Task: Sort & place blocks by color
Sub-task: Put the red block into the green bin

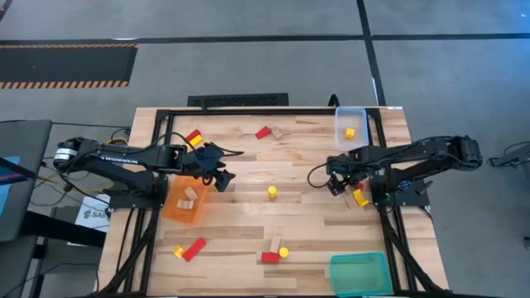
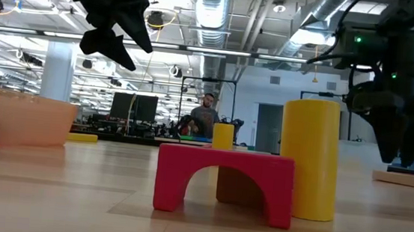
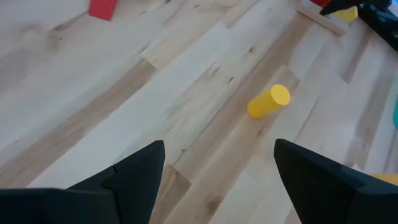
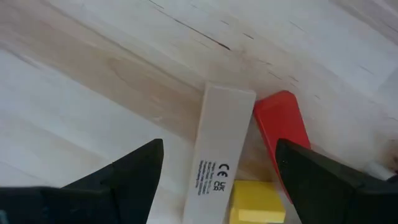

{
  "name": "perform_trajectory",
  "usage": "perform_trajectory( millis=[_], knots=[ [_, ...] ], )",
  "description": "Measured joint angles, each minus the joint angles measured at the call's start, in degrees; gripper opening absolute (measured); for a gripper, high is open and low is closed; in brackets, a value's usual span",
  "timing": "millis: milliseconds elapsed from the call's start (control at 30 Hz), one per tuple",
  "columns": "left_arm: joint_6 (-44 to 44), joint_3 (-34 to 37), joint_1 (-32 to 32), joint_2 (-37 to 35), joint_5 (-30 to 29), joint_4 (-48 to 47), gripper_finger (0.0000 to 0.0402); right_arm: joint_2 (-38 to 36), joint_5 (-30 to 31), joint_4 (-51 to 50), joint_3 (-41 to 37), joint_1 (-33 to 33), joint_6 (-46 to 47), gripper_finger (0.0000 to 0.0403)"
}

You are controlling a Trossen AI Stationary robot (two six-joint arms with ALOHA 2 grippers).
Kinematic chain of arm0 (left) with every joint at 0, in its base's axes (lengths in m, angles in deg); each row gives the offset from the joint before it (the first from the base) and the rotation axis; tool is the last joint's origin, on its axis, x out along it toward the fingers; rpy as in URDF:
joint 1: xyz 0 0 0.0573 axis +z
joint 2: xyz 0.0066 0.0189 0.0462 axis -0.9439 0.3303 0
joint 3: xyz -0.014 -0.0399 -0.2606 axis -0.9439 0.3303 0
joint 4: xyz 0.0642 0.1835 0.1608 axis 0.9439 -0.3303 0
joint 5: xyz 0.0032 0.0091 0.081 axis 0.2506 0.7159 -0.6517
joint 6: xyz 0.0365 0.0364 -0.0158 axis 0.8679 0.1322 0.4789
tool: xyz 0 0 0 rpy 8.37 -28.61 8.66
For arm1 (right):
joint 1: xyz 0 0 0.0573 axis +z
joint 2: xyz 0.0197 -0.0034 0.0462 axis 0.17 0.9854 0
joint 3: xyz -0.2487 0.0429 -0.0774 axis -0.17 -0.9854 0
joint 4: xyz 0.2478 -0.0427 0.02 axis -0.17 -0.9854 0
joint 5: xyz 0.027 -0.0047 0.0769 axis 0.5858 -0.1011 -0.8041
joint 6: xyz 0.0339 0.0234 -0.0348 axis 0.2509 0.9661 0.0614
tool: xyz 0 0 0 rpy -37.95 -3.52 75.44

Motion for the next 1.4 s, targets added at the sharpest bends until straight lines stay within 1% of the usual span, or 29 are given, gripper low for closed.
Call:
perform_trajectory(
  millis=[233, 333, 433, 533, 633, 767, 867, 967, 1100, 1200, 1400],
  knots=[
    [-0.79, 0.0, 0.02, 0.02, 0.01, 0.07, 0.029, -0.02, -1.89, 5.8, -3.19, 0.53, 0.67, 0.033],
    [-0.91, 0.0, 0.02, 0.02, -0.02, 0.07, 0.029, -0.01, -1.54, 5.56, -4.14, 1.42, 2.61, 0.033],
    [-0.93, 0.0, 0.02, 0.02, -0.04, 0.07, 0.029, 0.0, -0.83, 5.64, -4.29, 1.71, 2.69, 0.033],
    [-0.73, 0.0, 0.05, 0.02, -0.09, 0.07, 0.029, 0.0, -1.66, 4.81, -3.31, 1.39, 0.02, 0.033],
    [-0.65, 0.0, 0.45, 0.02, -0.17, 0.07, 0.029, -0.11, -2.49, 0.49, -0.17, 0.4, -3.65, 0.033],
    [-0.56, 0.0, 1.48, 0.02, -0.19, 0.04, 0.029, -0.11, 0.29, -6.24, 3.39, -1.81, -8.67, 0.033],
    [-0.5, 0.0, 2.0, 0.02, 0.05, 0.04, 0.029, -0.13, 0.98, -9.51, 3.72, -4.9, -12.65, 0.033],
    [-0.45, 0.0, 2.12, 0.02, 0.53, 0.04, 0.029, -0.04, 0.98, -11.99, 2.46, -8.17, -17.31, 0.033],
    [-0.18, 0.0, 2.12, 0.02, 0.55, -0.04, 0.029, 0.11, 0.05, -9.5, -0.08, -11.8, -22.26, 0.0328],
    [-0.21, 0.0, 2.12, 0.02, 0.55, -0.07, 0.029, 1.75, -0.09, -8.19, -1.42, -13.5, -23.83, 0.0321],
    [-0.21, 0.0, 2.12, 0.02, 0.54, -0.11, 0.029, 8.24, -1.55, -4.17, -2.59, -14.71, -24.05, 0.0305]
  ],
)
